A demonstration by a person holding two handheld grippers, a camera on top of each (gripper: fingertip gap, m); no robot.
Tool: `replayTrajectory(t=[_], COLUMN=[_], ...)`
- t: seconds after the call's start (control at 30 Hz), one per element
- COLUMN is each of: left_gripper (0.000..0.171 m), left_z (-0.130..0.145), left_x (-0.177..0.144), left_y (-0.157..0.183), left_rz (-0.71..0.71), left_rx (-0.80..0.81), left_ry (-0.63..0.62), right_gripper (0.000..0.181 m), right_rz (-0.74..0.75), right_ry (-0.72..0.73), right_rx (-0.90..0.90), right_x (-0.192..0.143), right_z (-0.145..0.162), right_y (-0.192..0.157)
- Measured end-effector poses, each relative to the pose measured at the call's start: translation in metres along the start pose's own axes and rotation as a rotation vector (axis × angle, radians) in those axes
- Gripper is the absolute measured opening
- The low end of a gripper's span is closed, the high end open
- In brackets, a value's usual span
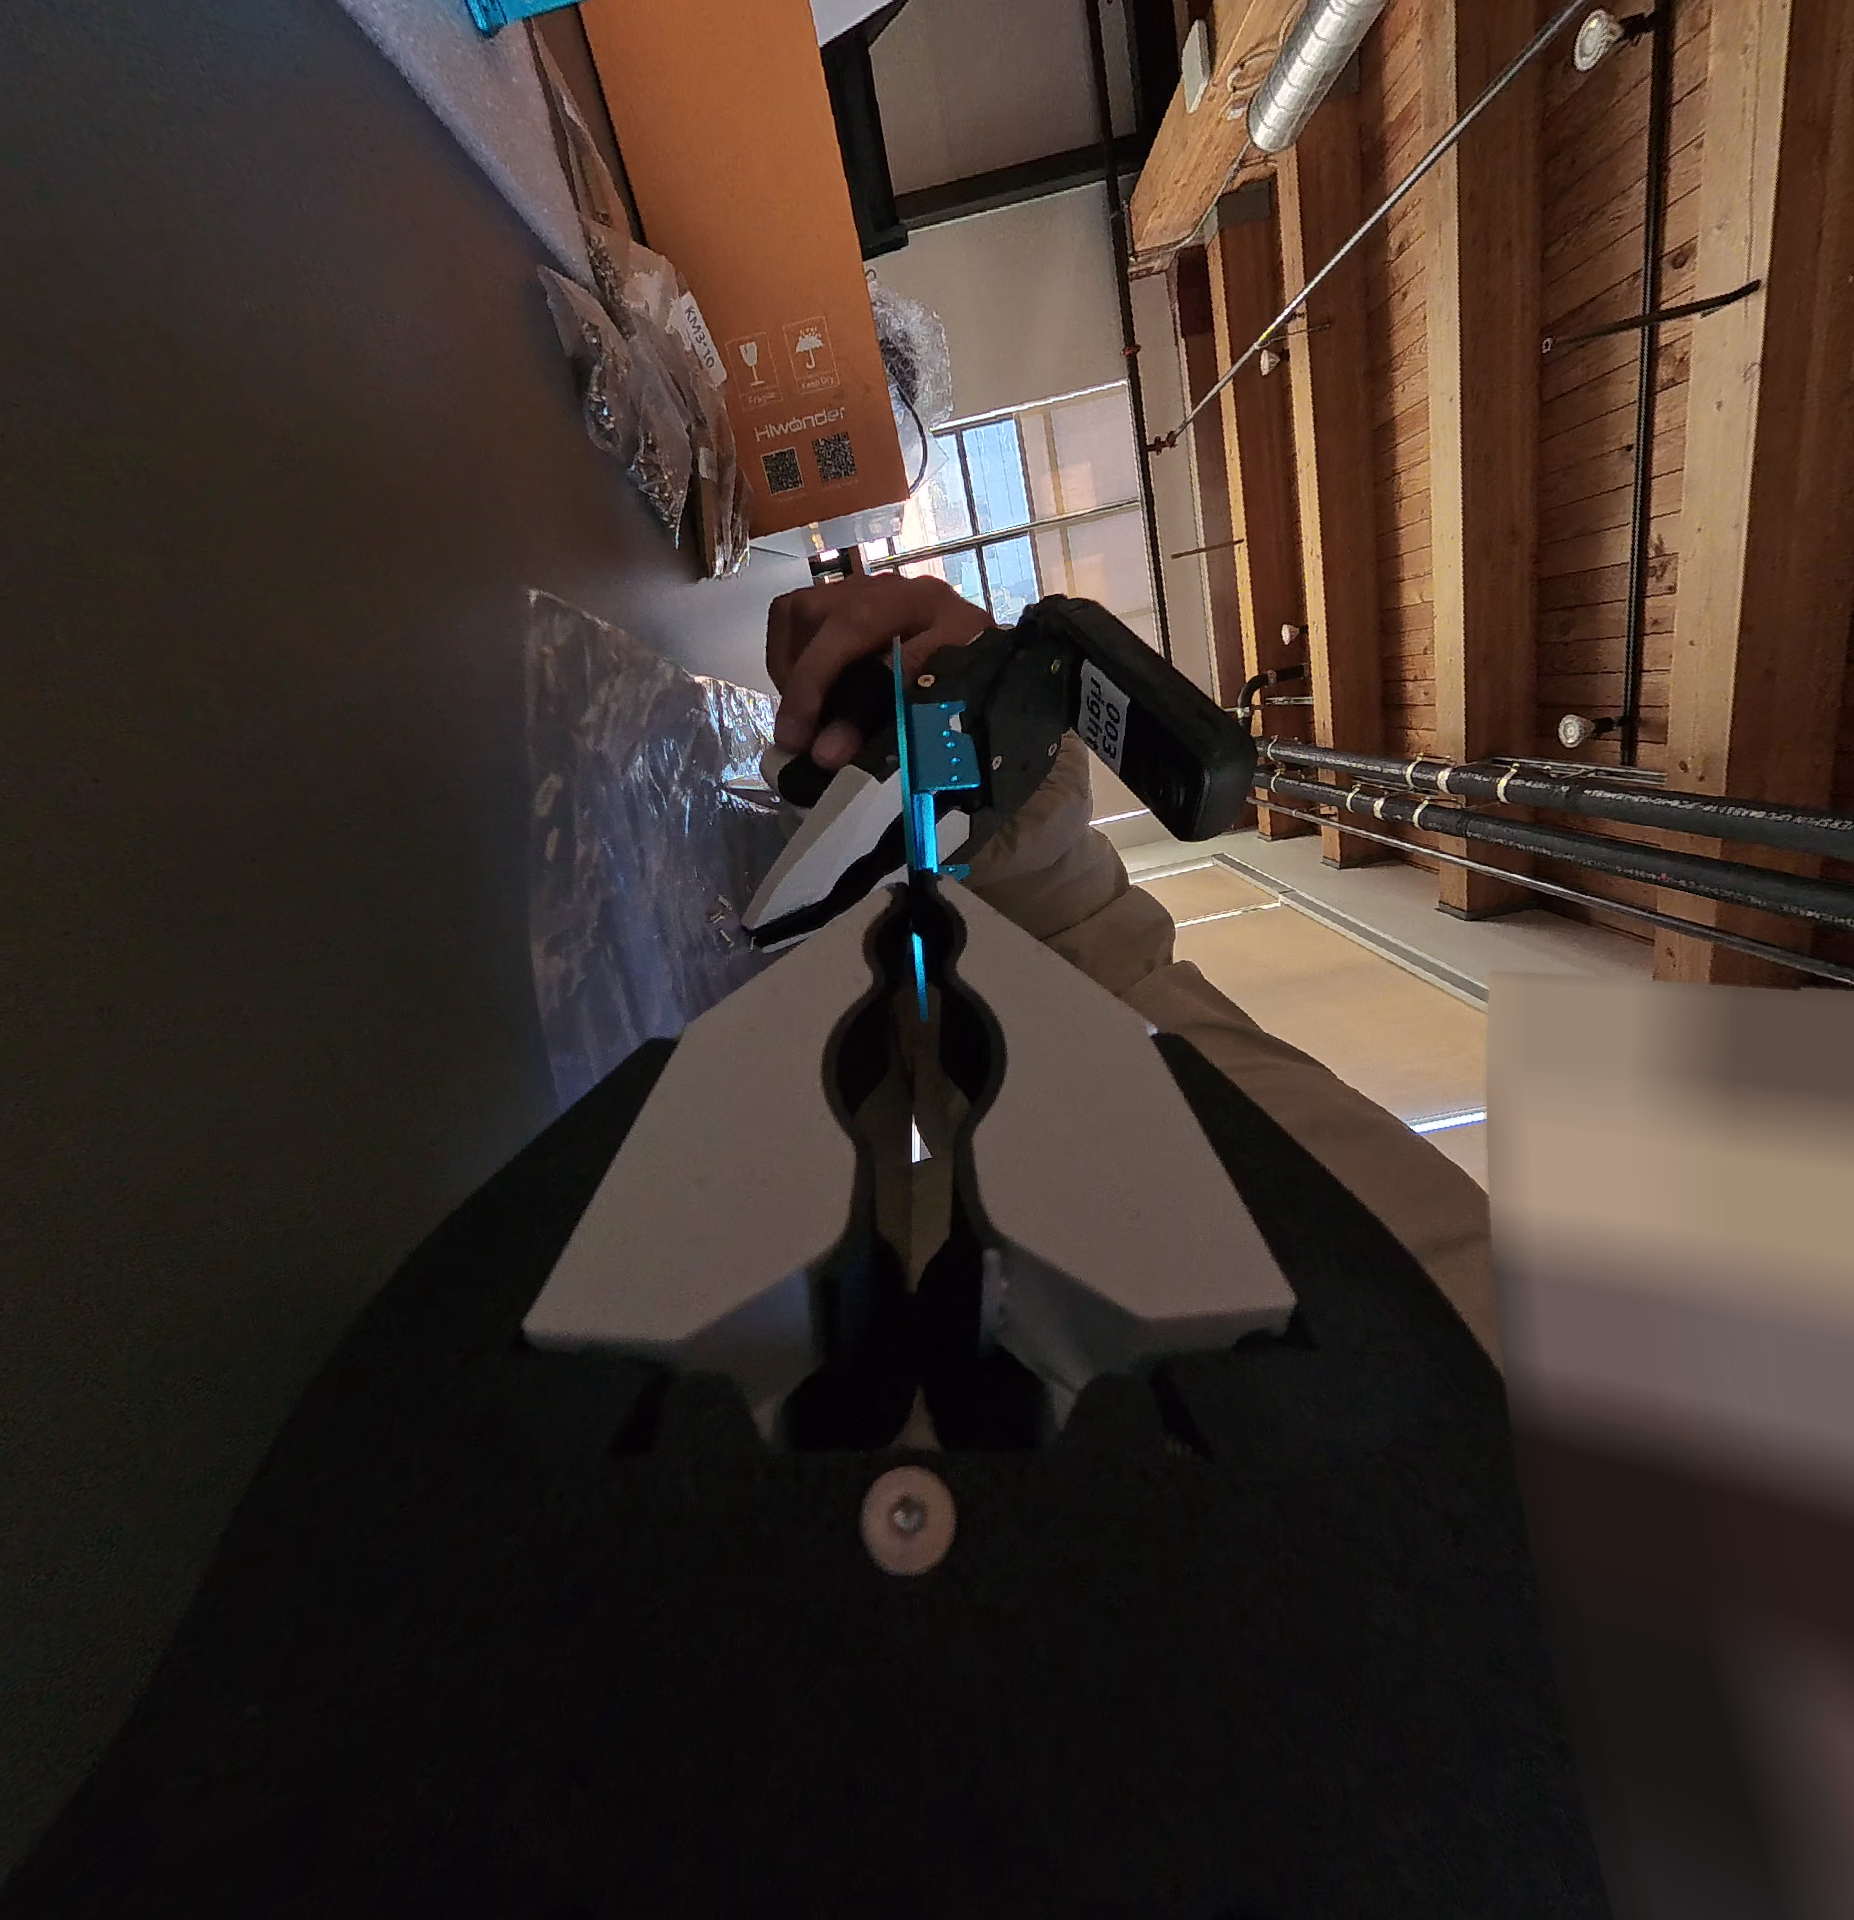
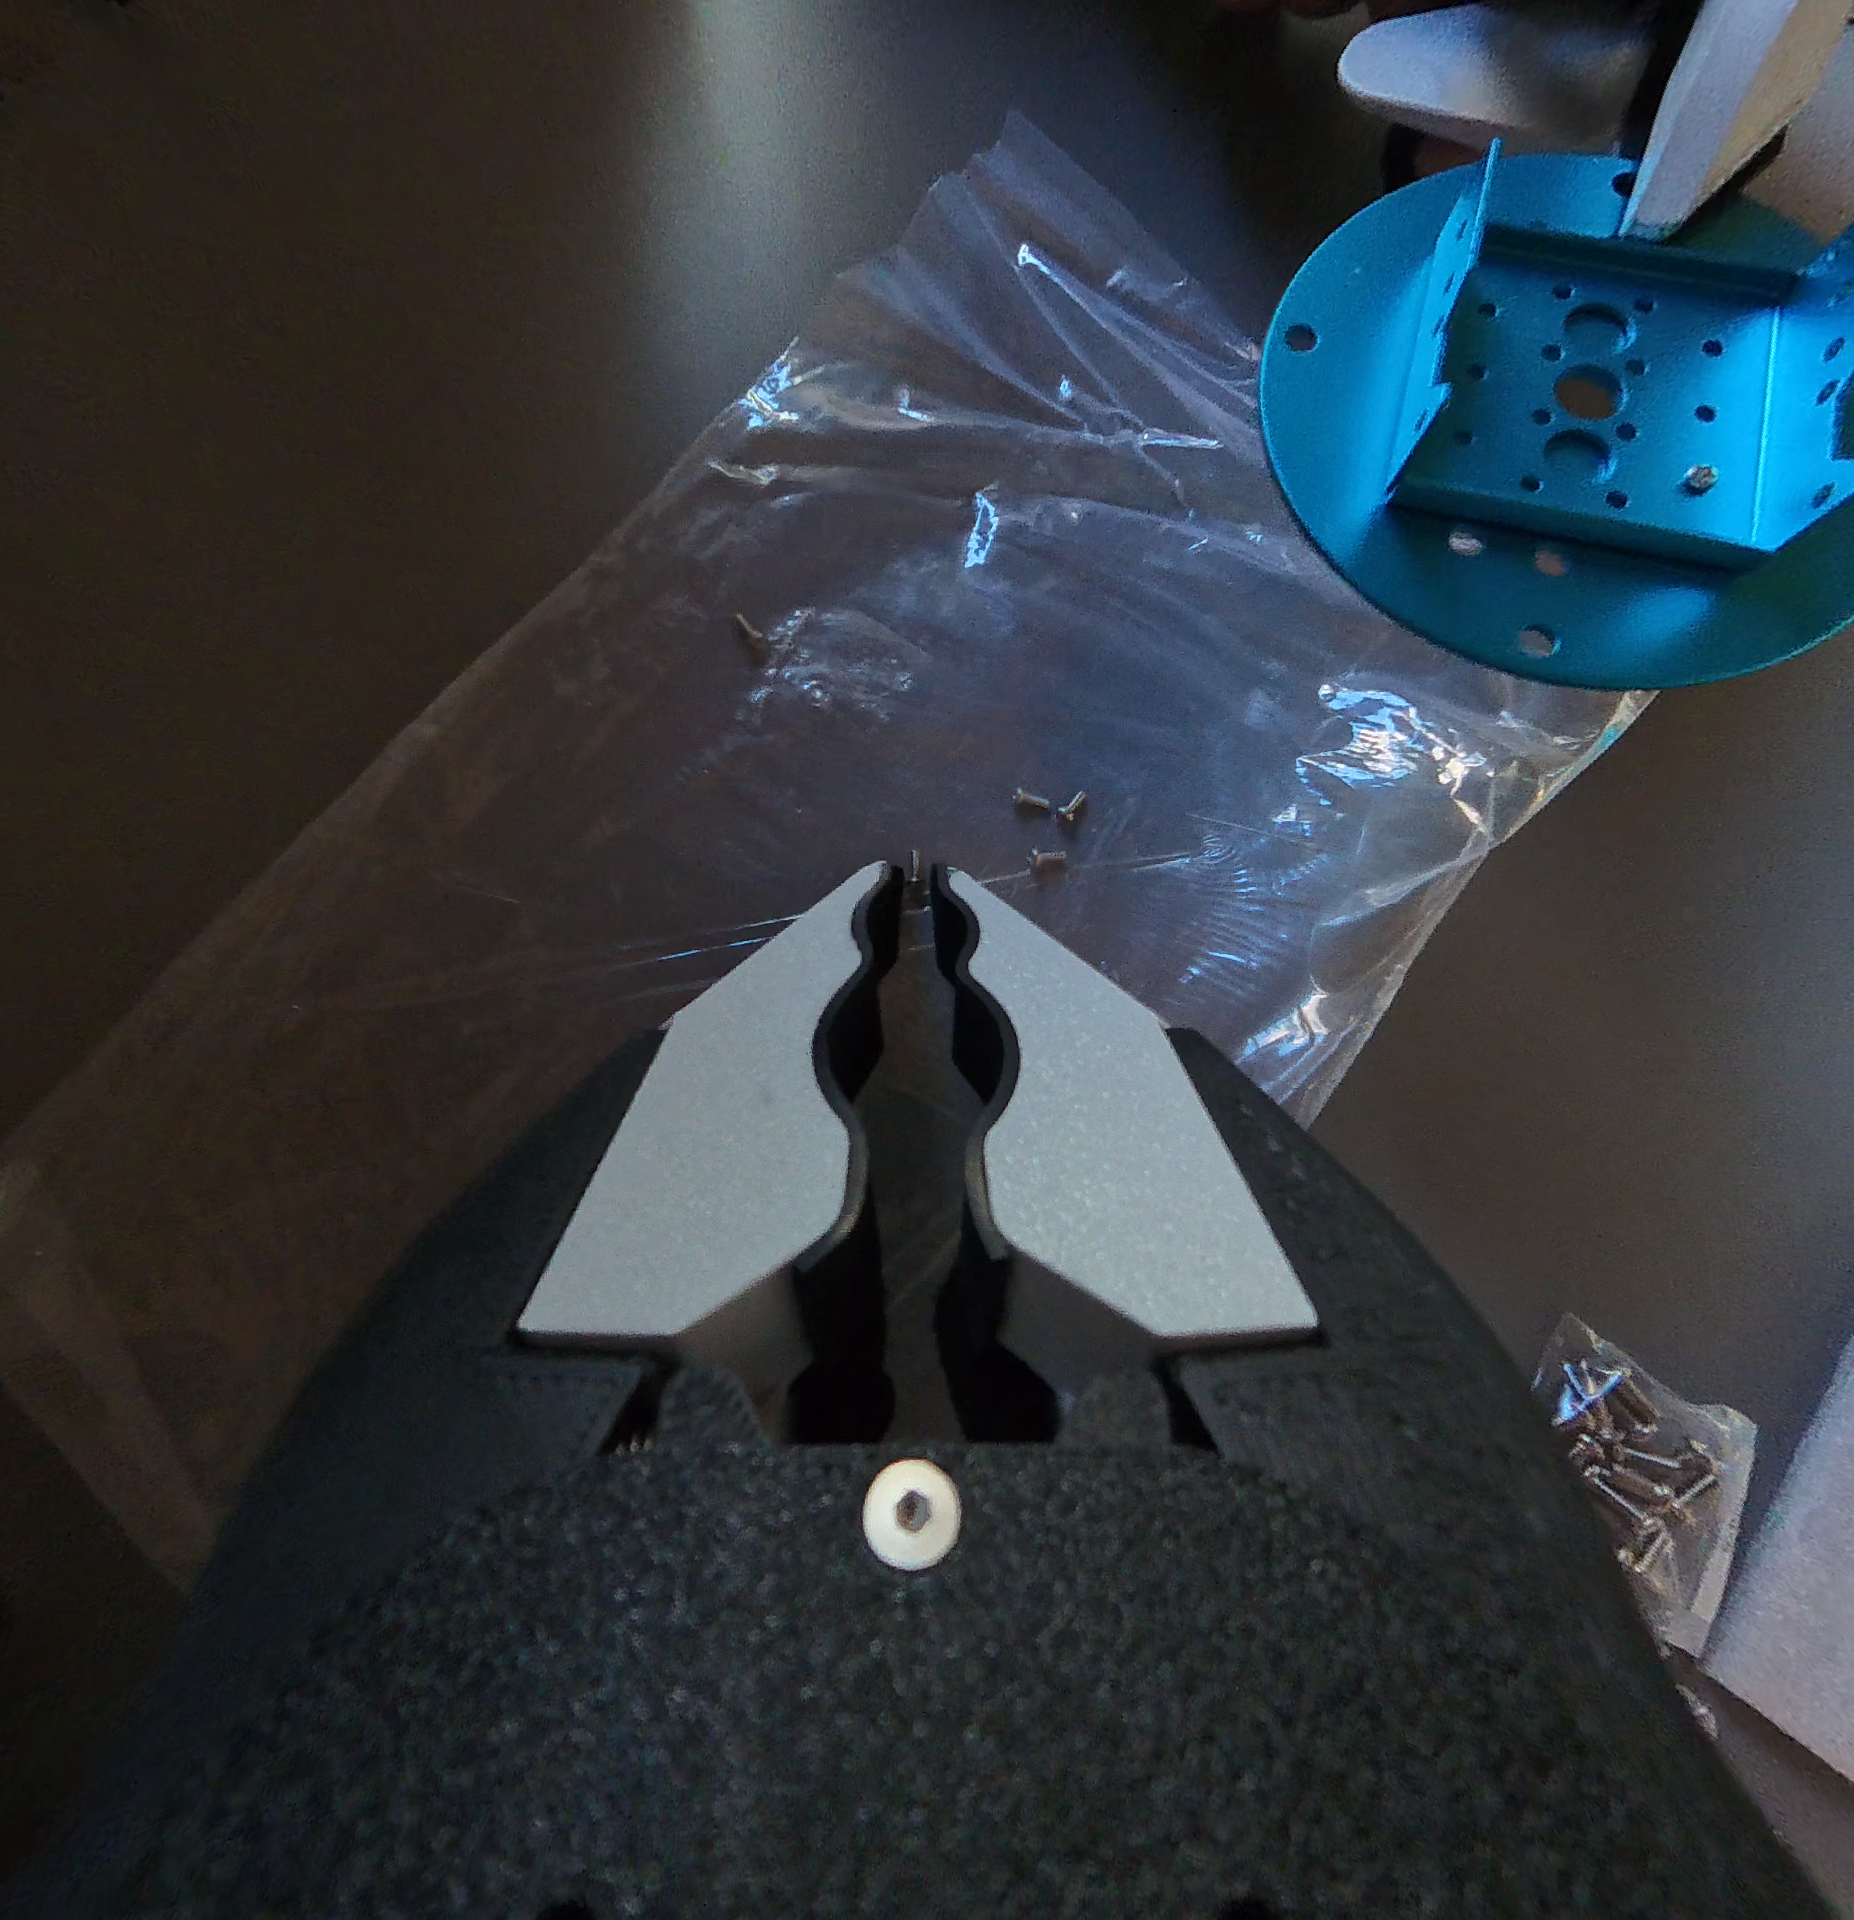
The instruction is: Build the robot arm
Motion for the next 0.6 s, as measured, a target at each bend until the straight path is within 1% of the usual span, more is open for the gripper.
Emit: replayTrajectory(t=[0.23,0.33,0.5,0.6], left_gripper=[0.0,0.0,0.0,0.0], left_z=[0.0,0.0,-0.001,-0.001], left_x=[0.0,0.0,0.0,-0.001], left_y=[0.0,0.0,-0.001,-0.003], left_rz=[-0.001,-0.003,-0.009,-0.023], left_rx=[0.001,0.001,0.0,0.002], left_ry=[0.001,0.002,0.007,0.011], right_gripper=[0.002,0.002,0.001,0.0], right_rz=[0.021,0.049,0.152,0.27], right_ry=[0.014,-0.001,-0.055,-0.122], right_rx=[0.005,-0.022,-0.117,-0.234], right_x=[-0.001,-0.001,-0.004,-0.012], right_z=[0.001,0.001,-0.005,-0.012], right_y=[0.001,0.002,0.008,0.016])
Point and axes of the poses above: each gripper's, where its closed fingertips meet, x out along the fingers, z out of its underside, y = z × x across the jaws, the point moved 1 cm from there along -x, back along the fingers, and after that the axes turned 2 degrees about z, right-handed, at the moved point
